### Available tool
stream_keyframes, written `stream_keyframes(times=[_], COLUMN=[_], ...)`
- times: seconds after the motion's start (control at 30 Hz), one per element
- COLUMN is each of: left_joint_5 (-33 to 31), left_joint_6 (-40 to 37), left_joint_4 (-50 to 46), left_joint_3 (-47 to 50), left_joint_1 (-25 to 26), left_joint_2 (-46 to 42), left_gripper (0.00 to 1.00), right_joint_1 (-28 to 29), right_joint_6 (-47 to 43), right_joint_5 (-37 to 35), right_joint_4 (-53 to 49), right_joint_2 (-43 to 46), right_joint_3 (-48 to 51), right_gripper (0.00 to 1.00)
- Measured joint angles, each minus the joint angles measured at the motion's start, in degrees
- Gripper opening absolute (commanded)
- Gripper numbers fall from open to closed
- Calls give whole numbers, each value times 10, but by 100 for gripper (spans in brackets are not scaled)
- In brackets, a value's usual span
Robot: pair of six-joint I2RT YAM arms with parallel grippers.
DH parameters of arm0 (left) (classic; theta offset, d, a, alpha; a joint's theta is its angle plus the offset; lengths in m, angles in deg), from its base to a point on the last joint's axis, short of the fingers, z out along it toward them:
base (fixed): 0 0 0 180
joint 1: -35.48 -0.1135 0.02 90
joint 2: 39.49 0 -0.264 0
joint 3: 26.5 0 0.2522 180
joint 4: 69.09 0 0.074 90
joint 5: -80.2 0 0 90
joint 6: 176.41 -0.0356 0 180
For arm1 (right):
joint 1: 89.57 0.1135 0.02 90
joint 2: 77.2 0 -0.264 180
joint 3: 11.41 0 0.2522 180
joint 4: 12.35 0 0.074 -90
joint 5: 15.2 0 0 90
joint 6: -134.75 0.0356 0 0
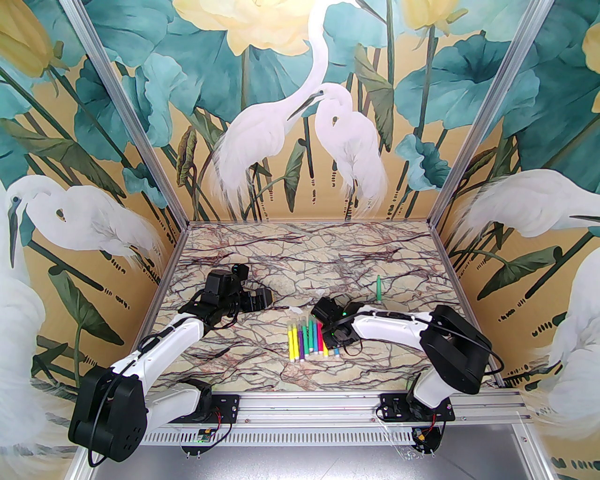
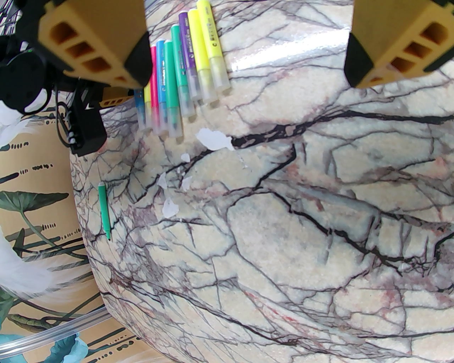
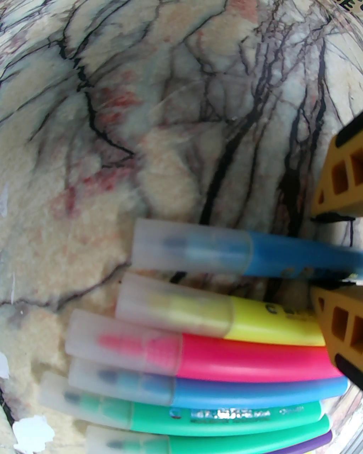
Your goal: Open the pen caps
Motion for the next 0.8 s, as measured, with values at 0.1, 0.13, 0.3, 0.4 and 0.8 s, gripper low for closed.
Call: stream_keyframes(times=[0.1,0.13,0.3,0.4,0.8], left_joint_5=[-1,-2,-2,-2,-2], left_joint_6=[0,0,0,1,5], left_joint_4=[0,0,0,0,0], left_joint_3=[0,0,0,0,0], left_joint_1=[0,0,0,0,0], left_joint_2=[0,0,-6,-7,-7], left_gripper=[95,95,95,95,94], right_joint_1=[2,2,5,6,8], right_joint_6=[0,0,0,0,-1], right_joint_5=[-2,-2,-4,-4,-8], right_joint_4=[-10,-13,-21,-25,-30], right_joint_2=[-10,-13,-21,-26,-28], right_joint_3=[-11,-14,-23,-29,-34], right_gripper=[30,30,28,25,16])
